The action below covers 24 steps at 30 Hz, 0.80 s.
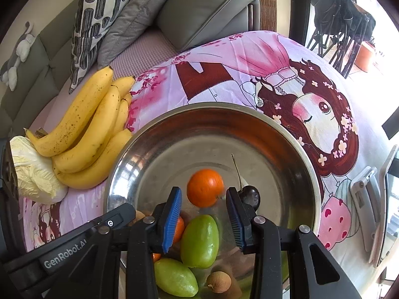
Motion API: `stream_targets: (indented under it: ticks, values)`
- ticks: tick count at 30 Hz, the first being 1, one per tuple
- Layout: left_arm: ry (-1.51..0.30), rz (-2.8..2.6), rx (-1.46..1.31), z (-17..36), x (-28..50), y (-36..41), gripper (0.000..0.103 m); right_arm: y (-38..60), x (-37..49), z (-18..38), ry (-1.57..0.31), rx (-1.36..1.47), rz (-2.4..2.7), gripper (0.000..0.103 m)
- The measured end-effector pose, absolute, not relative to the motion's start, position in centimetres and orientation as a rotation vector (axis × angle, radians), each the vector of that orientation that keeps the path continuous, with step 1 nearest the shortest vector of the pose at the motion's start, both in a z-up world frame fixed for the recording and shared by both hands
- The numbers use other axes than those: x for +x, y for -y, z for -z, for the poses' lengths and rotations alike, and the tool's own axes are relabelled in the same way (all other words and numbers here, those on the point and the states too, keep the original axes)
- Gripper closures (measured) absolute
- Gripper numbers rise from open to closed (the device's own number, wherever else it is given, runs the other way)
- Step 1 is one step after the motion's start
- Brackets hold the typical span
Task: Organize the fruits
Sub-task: 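Open both tools to drop the kiwi and mandarin into the bowl, then withdraw both open tools from the bowl toward the two dark red cherries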
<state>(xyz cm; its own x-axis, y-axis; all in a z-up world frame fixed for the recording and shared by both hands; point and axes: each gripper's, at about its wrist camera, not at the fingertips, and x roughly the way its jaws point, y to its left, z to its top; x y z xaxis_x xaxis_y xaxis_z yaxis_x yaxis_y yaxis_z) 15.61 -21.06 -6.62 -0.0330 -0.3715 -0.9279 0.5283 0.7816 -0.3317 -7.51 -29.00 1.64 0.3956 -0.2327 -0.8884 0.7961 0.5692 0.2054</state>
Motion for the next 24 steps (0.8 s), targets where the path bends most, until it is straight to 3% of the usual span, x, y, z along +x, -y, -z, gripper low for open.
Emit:
stream_targets:
  ticks: [7, 10, 12, 16, 18, 22, 24]
  values:
    - [-1.426, 0.705, 0.133, 5.9, 15.4, 20.0, 0.076, 28.6, -7.8, -1.9, -0.953, 0.691, 0.715, 0.046]
    - [-1.425, 0.698, 0.134, 5.6, 15.2, 19.6, 0.074, 28.5, -8.0, -2.0, -0.954, 0.690, 0.712, 0.044]
    - [-1.411, 0.686, 0.138, 5.2, 15.1, 19.3, 0.064, 28.4, -8.1, -2.1, -0.956, 0.687, 0.710, 0.044]
    - [-1.391, 0.669, 0.114, 4.6, 15.3, 18.5, 0.056, 28.0, -8.1, -2.2, -0.963, 0.681, 0.702, 0.043]
    - [-1.376, 0.645, 0.108, 4.4, 15.4, 18.0, 0.043, 27.9, -8.2, -2.2, -0.969, 0.679, 0.702, 0.043]
    - [-1.358, 0.586, 0.113, 4.4, 15.8, 16.9, 0.037, 27.8, -8.1, -1.9, -0.984, 0.675, 0.702, 0.043]
    - [-1.346, 0.545, 0.121, 4.6, 16.0, 16.2, 0.027, 27.7, -8.0, -1.7, -0.998, 0.674, 0.698, 0.043]
